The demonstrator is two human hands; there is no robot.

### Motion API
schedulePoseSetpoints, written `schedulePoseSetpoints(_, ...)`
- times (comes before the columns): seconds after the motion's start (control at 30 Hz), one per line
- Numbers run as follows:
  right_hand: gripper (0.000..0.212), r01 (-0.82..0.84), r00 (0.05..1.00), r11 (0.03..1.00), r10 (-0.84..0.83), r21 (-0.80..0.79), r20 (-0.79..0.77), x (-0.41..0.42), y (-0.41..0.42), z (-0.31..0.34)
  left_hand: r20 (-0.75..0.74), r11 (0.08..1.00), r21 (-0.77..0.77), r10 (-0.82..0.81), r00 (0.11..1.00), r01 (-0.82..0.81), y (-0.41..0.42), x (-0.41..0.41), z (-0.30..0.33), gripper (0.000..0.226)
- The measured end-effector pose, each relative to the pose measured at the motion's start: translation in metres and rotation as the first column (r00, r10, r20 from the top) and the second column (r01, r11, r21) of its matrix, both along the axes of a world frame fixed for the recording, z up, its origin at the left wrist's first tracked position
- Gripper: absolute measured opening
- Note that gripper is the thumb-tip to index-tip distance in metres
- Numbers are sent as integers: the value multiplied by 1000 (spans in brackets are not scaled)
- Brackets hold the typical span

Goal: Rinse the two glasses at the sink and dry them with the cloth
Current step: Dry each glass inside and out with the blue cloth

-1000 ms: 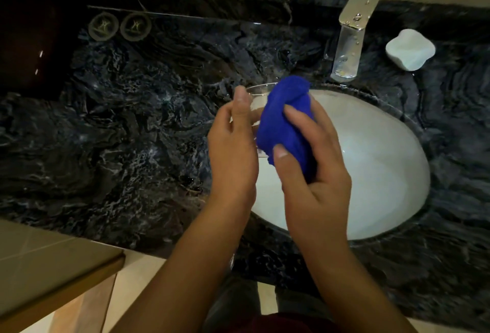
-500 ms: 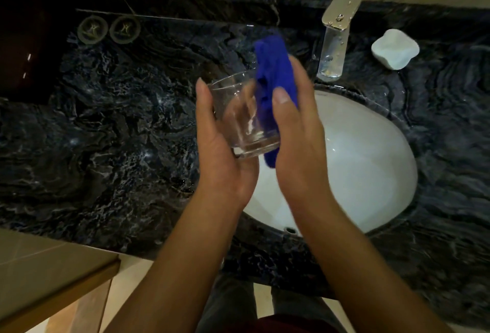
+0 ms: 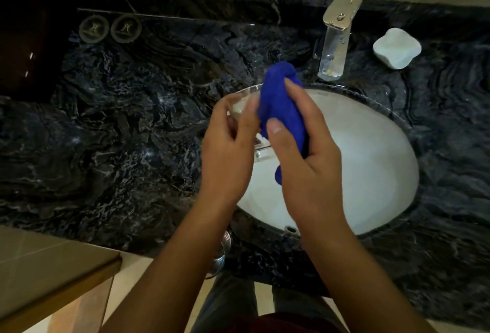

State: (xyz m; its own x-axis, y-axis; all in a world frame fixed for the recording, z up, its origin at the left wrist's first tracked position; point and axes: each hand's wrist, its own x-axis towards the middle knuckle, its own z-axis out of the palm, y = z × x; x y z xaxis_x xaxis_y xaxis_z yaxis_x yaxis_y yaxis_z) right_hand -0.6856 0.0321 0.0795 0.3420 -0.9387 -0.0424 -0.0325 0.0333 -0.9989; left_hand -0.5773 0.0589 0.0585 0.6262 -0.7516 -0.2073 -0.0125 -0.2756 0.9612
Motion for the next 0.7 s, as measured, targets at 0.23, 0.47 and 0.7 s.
schedulePoseSetpoints(0.23,32,-42,997,921,16,388,70,5,-44,-3,-239,997,-68,-35,970,19,7,-4,-3,63)
schedulePoseSetpoints(0.47,39,177,961,926,-235,332,144,-3,-14,-7,30,998,19,-55,998,54,0,-11,5,61)
schedulePoseSetpoints(0.7,42,-16,986,986,-12,-166,-166,1,-28,10,-105,996,64,-63,992,70,-7,-15,11,81)
